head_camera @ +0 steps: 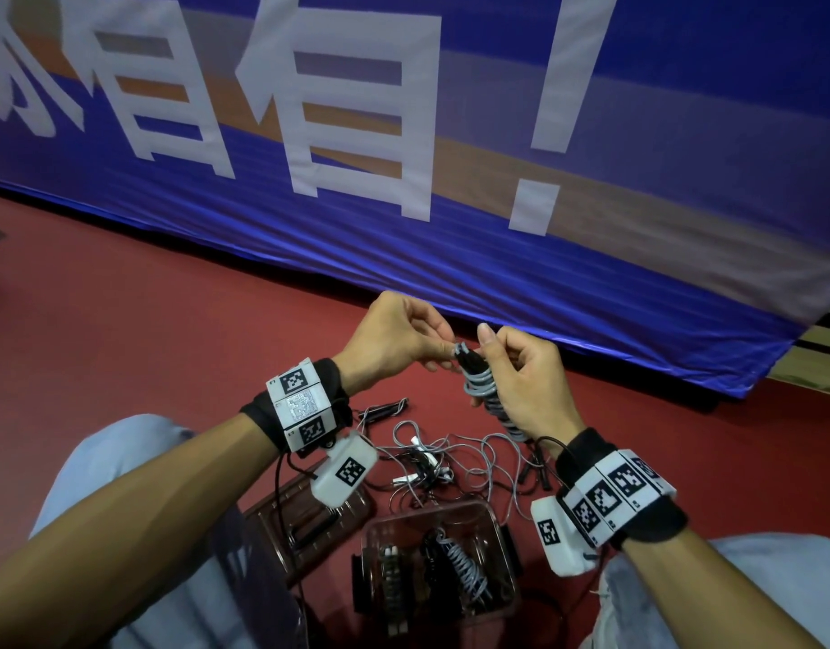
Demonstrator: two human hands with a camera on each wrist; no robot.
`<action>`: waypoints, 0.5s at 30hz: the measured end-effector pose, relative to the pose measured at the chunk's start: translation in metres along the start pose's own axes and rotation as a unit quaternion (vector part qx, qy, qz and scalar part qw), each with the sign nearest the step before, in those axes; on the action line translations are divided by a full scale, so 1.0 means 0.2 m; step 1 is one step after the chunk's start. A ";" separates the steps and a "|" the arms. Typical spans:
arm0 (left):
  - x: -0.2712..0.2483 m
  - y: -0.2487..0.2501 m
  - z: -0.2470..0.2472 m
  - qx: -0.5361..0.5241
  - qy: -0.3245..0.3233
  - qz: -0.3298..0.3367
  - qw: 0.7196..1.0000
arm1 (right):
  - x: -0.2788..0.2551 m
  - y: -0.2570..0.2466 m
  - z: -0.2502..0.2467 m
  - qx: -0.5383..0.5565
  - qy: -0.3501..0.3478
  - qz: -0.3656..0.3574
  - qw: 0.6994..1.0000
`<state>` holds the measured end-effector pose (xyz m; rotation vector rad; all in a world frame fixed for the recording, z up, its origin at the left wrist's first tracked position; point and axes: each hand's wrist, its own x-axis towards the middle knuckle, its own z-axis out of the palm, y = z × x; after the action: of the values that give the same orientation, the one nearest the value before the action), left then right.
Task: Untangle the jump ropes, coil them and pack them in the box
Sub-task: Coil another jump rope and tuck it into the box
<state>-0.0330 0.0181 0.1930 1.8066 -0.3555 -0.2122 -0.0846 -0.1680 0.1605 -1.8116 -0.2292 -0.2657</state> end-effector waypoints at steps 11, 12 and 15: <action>0.00 -0.01 -0.01 0.028 -0.001 0.004 1.000 | -0.01 0.00 0.02 -0.044 0.033 -0.026 0.998; 0.01 -0.01 -0.01 0.026 -0.001 0.004 1.000 | -0.01 0.00 0.02 -0.048 0.036 -0.025 0.998; 0.01 -0.02 -0.01 0.022 0.003 0.002 1.000 | 0.00 0.01 0.03 -0.046 0.042 -0.022 0.998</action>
<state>-0.0295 0.0201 0.1907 1.8494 -0.3626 -0.1975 -0.0843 -0.1628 0.1579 -1.8838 -0.2005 -0.3892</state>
